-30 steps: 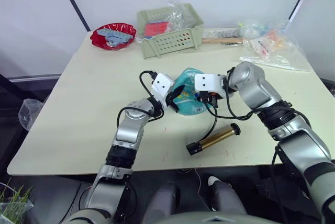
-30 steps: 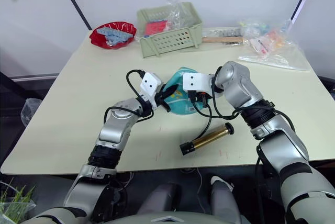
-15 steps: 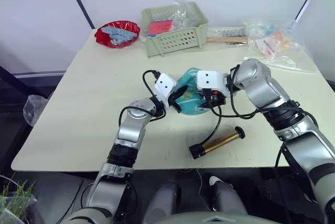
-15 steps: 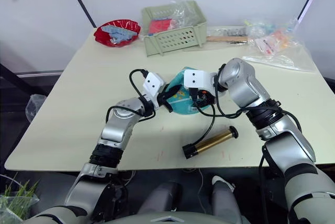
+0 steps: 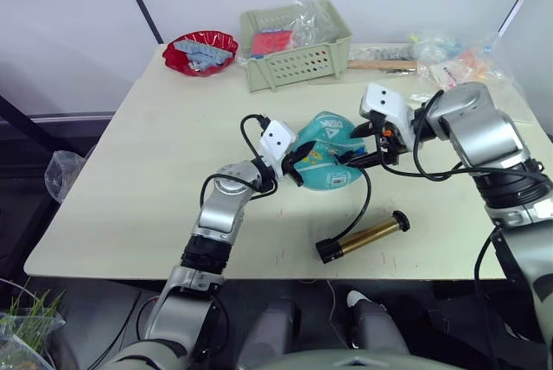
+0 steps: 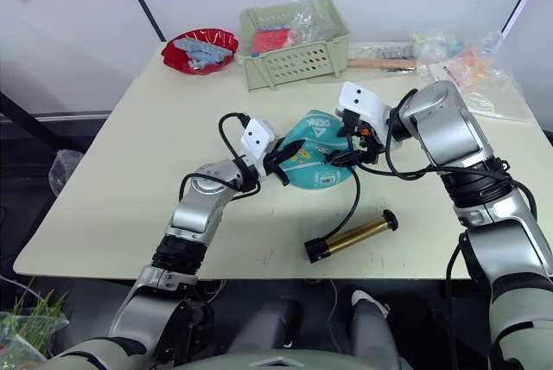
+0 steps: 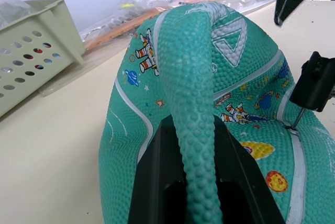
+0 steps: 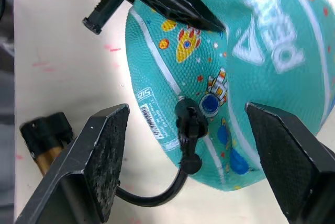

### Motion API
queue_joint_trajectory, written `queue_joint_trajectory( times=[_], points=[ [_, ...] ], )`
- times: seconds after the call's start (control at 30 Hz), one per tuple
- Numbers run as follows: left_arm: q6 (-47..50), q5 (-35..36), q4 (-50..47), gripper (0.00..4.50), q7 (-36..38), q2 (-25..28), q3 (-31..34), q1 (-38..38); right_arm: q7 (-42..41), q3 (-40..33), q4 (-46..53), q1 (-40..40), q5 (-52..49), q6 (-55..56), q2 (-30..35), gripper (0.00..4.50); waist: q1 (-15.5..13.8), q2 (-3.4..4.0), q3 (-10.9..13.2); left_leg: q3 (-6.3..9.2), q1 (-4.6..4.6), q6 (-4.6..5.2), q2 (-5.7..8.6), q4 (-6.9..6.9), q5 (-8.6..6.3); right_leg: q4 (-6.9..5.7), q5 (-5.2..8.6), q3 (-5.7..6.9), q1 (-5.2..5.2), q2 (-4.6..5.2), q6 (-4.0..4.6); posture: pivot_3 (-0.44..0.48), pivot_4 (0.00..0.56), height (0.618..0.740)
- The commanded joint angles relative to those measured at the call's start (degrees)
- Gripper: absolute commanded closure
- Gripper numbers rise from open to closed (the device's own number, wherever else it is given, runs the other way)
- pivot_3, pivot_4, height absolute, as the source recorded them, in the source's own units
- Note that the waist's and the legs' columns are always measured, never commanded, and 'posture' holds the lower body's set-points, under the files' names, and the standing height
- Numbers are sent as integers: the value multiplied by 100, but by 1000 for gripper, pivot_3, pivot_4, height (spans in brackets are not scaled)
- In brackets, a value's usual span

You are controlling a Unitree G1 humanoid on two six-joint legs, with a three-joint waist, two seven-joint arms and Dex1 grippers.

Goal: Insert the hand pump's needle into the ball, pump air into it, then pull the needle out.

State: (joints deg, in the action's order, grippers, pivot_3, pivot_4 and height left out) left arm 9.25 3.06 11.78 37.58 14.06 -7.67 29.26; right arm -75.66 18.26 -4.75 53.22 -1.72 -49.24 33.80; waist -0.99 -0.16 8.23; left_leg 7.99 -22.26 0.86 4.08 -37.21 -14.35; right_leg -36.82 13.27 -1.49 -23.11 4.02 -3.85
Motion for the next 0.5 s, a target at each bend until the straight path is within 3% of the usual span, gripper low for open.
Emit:
queue_joint_trajectory(
  times=[0.03, 0.5],
  points=[
    [162, -121, 287, 4500, 149, -34, -350, -153, 172, -197, 302, -50, -278, -326, 70, 783, 0, 0, 0, 1, -2, 0, 0, 0, 0, 0, 0, 1, 0, 0, 0, 0, 150, 740],
    [159, -134, 227, 4500, 129, -17, -349, -237, 799, -76, 128, -217, -694, -519, -19, 783, 3, 1, 0, 10, -15, 0, 3, -3, 1, 1, 0, 11, -3, 0, 0, 0, 150, 740]
  ],
)
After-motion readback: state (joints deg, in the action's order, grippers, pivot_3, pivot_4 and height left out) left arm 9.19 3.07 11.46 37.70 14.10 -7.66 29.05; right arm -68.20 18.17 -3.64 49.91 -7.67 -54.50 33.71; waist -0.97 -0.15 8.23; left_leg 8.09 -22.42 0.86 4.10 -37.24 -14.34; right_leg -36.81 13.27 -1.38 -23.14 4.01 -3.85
